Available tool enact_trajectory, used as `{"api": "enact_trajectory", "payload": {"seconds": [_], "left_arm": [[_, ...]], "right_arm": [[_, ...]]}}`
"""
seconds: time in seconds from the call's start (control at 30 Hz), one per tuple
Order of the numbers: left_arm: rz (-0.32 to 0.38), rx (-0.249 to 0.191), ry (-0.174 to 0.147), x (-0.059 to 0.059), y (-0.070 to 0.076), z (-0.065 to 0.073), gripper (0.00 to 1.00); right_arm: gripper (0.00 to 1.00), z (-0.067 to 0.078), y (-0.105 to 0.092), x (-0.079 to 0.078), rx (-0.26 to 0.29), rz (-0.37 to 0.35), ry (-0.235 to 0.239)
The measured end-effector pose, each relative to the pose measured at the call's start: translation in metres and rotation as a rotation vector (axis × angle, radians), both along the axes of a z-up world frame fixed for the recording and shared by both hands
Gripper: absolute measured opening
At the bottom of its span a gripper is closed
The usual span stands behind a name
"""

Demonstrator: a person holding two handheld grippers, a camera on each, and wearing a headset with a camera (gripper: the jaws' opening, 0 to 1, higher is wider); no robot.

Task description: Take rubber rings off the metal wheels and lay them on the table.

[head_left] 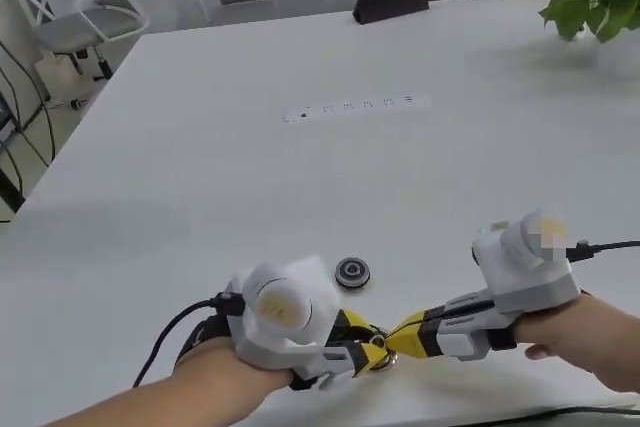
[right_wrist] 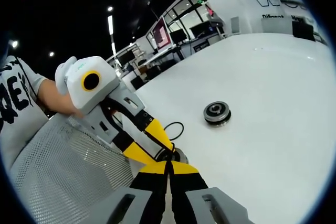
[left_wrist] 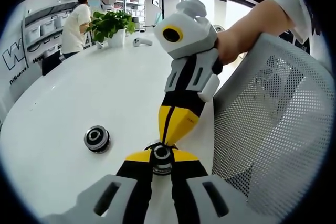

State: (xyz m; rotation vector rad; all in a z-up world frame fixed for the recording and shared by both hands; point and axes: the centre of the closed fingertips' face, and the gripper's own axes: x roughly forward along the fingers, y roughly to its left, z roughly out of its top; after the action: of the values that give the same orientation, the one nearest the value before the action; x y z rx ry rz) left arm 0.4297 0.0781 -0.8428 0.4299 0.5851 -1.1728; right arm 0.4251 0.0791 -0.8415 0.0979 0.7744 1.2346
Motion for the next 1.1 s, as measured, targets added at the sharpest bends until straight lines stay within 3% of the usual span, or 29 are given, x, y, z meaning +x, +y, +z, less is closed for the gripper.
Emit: {"api": "enact_trajectory", "payload": {"seconds": [0.17,0.3,0.57,1.1], "left_arm": [[-0.007,0.0,0.011,-0.001,-0.001,0.001,0.08],[0.009,-0.03,0.056,-0.001,-0.001,0.002,0.1],[-0.021,0.001,0.041,-0.005,0.002,0.004,0.13],[-0.006,-0.056,0.048,-0.012,0.018,0.034,0.32]], "right_arm": [[0.0,0.0,-0.001,0.0,-0.003,0.001,-0.008],[0.0,0.001,-0.002,0.001,0.004,-0.004,-0.007],[0.0,0.004,-0.002,0.0,0.015,-0.003,-0.004],[0.0,0.013,-0.001,-0.002,0.036,0.001,-0.001]]}}
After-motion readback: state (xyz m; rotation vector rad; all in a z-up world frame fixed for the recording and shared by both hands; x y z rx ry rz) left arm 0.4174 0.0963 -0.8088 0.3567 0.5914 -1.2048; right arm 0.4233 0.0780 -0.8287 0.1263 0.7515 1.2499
